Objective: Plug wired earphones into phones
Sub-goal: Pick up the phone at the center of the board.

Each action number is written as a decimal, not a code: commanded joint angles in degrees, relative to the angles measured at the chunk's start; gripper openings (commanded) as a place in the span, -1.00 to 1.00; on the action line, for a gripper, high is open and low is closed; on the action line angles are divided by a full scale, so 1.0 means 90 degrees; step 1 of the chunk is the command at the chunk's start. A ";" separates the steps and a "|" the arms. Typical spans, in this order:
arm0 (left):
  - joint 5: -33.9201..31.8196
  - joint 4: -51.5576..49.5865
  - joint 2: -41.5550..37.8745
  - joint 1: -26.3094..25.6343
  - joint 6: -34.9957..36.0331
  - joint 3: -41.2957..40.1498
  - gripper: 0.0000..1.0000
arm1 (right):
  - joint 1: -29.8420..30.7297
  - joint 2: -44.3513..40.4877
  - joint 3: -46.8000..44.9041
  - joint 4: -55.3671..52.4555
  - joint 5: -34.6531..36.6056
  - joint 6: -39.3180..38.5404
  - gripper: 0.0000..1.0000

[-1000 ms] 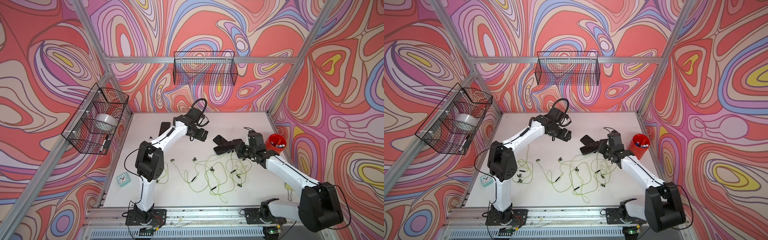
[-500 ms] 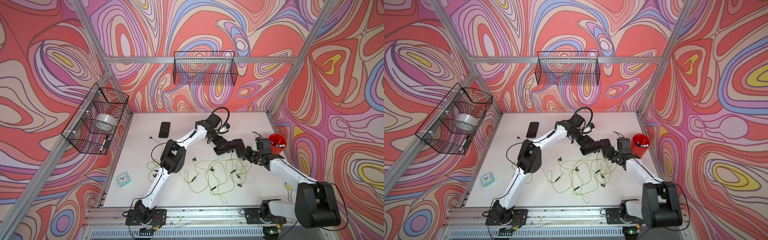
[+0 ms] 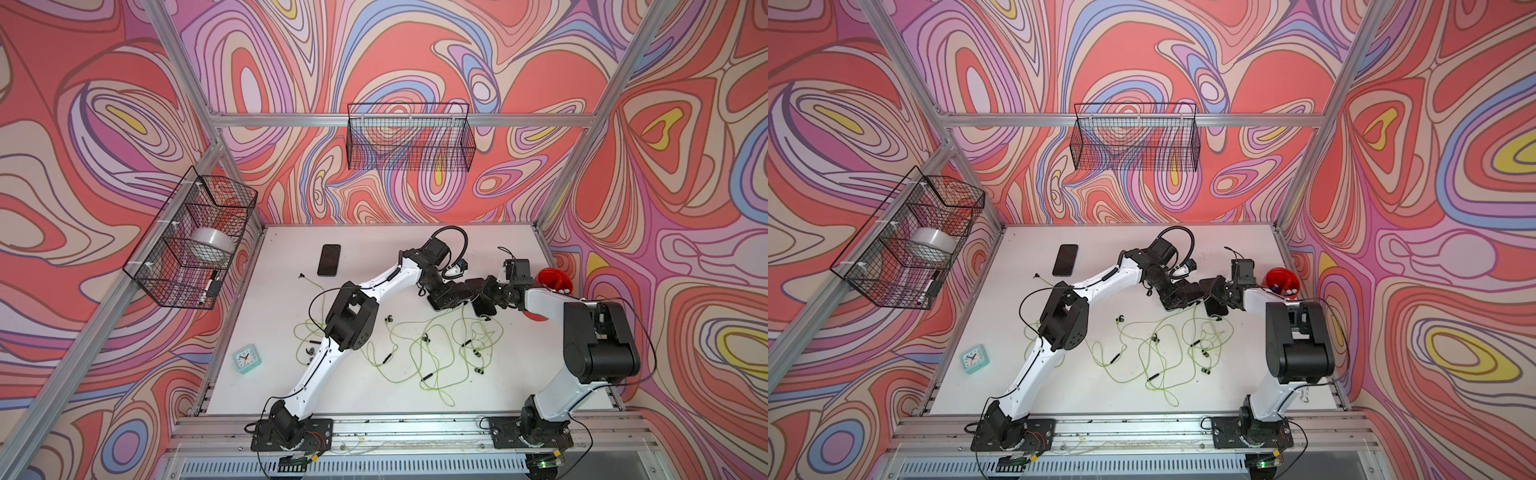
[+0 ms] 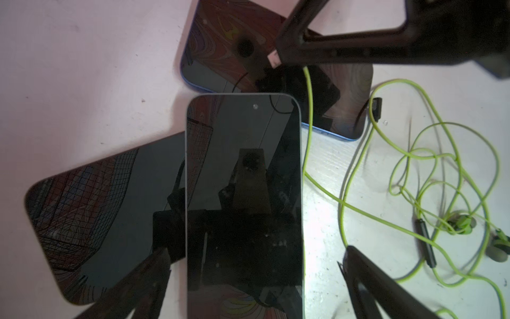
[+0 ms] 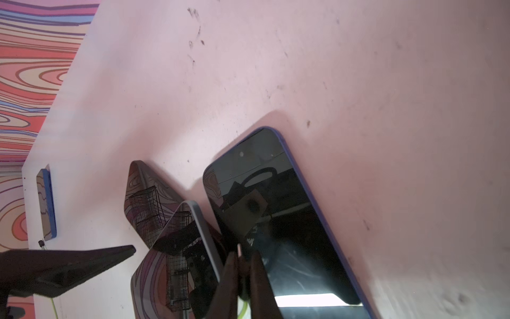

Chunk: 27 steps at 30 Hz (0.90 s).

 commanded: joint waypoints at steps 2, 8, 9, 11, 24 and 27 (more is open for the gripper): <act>-0.0105 -0.0099 0.0099 -0.0077 0.0398 -0.0064 0.98 | -0.0015 0.0266 0.0177 0.0197 -0.0380 -0.0143 -1.00; -0.0144 -0.0148 0.0212 -0.0133 0.0497 0.0009 0.91 | 0.0167 0.0486 0.0192 0.0336 -0.0835 -0.0231 -1.00; -0.0200 -0.0163 0.0230 -0.0153 0.0538 0.0025 0.88 | 0.0214 0.0503 0.0188 0.0331 -0.0892 -0.0250 -1.00; -0.0325 -0.0256 0.0311 -0.0185 0.0586 0.0139 0.77 | 0.0340 0.0537 0.0169 0.0328 -0.0986 -0.0239 -1.00; -0.1249 -0.0412 0.0330 -0.0185 0.0419 -0.0067 0.20 | 0.0573 0.0345 0.0051 0.0502 -0.1413 -0.0244 -1.00; -0.1373 -0.0325 0.0230 -0.0185 0.0391 -0.0244 0.14 | 0.0572 -0.0047 -0.0005 0.0270 -0.1244 -0.0350 -1.00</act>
